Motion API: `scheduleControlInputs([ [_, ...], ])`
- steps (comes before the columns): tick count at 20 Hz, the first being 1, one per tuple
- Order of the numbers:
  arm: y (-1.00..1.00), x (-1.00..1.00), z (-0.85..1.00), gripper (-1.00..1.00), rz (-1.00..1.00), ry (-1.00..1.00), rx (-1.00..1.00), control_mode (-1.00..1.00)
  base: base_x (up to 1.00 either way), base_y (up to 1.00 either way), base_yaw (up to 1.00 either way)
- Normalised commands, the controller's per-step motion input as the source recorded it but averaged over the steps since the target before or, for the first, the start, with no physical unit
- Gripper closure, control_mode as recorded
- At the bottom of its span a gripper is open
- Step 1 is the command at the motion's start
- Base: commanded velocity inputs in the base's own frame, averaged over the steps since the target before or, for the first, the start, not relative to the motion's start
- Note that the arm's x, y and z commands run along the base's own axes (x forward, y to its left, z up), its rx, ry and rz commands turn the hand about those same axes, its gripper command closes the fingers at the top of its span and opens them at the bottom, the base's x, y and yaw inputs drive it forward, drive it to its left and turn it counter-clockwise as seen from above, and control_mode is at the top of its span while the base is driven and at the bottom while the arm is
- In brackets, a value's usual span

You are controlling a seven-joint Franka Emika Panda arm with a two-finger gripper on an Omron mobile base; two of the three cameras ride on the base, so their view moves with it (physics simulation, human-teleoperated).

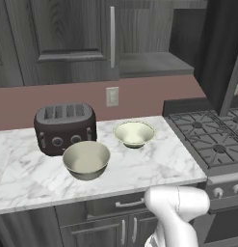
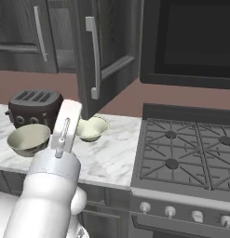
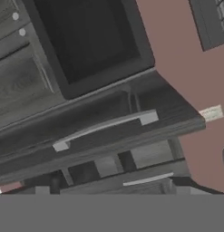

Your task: Open the cabinet. Pick the bowls from the counter and place them in the cabinet. Then close the cabinet.

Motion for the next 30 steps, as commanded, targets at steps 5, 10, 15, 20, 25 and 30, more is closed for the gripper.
scheduleControlInputs([
  [5,1.00,-0.01,0.00,-1.00,-0.09,0.00,-0.32,-1.00,0.00,0.00,0.00],
  [10,0.84,0.30,0.00,-1.00,-0.13,0.10,-0.19,-1.00,0.00,0.00,0.00],
  [15,0.42,0.59,0.00,-1.00,-0.15,0.26,-0.05,-1.00,0.00,0.00,0.00],
  [20,0.13,0.37,-0.04,-1.00,-0.09,0.04,-0.02,-1.00,0.00,0.00,0.00],
  [25,0.27,0.58,-0.24,-1.00,-0.39,-0.06,0.00,-1.00,0.00,0.00,0.00],
  [30,0.15,0.57,-0.10,-1.00,-0.42,-0.02,0.00,-1.00,0.00,0.00,0.00],
])
